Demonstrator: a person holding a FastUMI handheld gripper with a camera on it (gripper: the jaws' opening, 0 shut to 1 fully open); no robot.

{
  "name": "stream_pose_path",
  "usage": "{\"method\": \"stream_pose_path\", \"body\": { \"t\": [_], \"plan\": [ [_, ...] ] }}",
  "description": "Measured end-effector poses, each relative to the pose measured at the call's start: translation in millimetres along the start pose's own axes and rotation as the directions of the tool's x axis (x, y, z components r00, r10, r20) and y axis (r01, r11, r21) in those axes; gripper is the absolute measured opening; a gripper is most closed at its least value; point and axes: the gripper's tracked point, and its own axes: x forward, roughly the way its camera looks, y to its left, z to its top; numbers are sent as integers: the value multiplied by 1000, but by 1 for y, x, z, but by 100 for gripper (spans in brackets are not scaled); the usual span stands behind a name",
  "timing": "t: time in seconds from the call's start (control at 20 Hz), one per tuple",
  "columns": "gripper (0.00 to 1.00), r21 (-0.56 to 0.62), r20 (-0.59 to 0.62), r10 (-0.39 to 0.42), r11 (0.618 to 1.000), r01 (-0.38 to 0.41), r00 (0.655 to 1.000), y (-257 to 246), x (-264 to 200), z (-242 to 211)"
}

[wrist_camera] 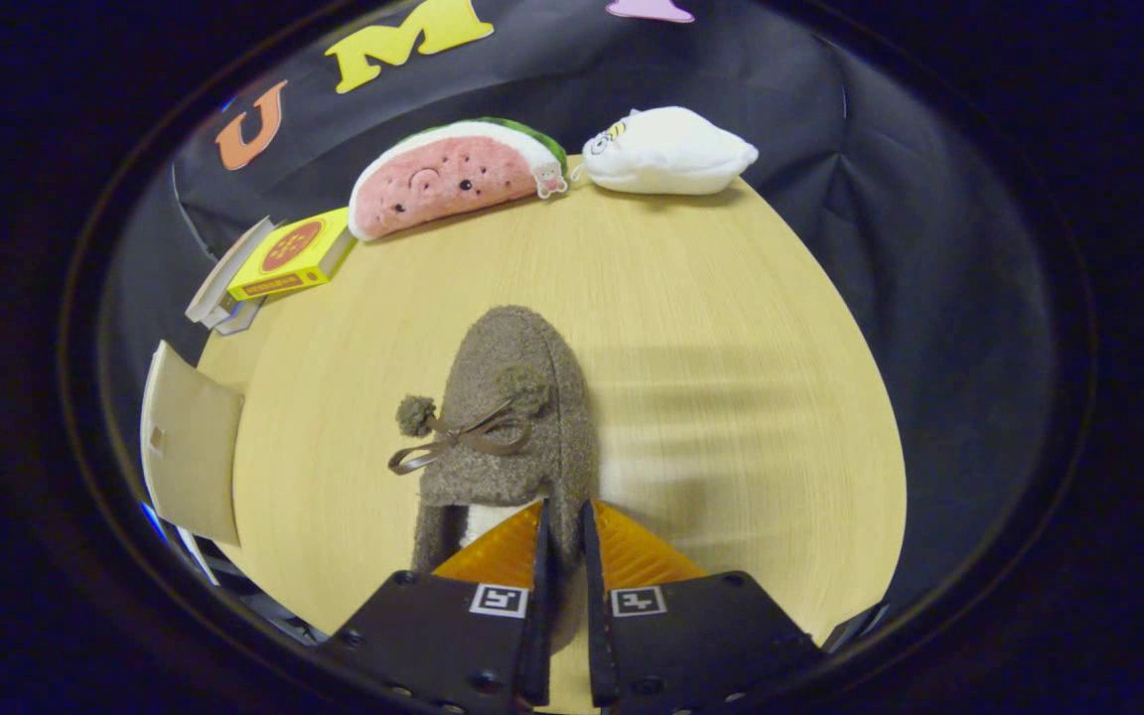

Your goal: Open the storage box then place both shoes into the box .Put the left shoe in first, then the right shoe, with the right side of both shoes facing outward in a uniform manner.

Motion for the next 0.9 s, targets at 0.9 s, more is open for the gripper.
{"method": "stream_pose_path", "body": {
  "t": [0.9],
  "plan": [
    [0, 178, 45, 85, 980, -92, 995, 189, -120, 7]
  ]
}}
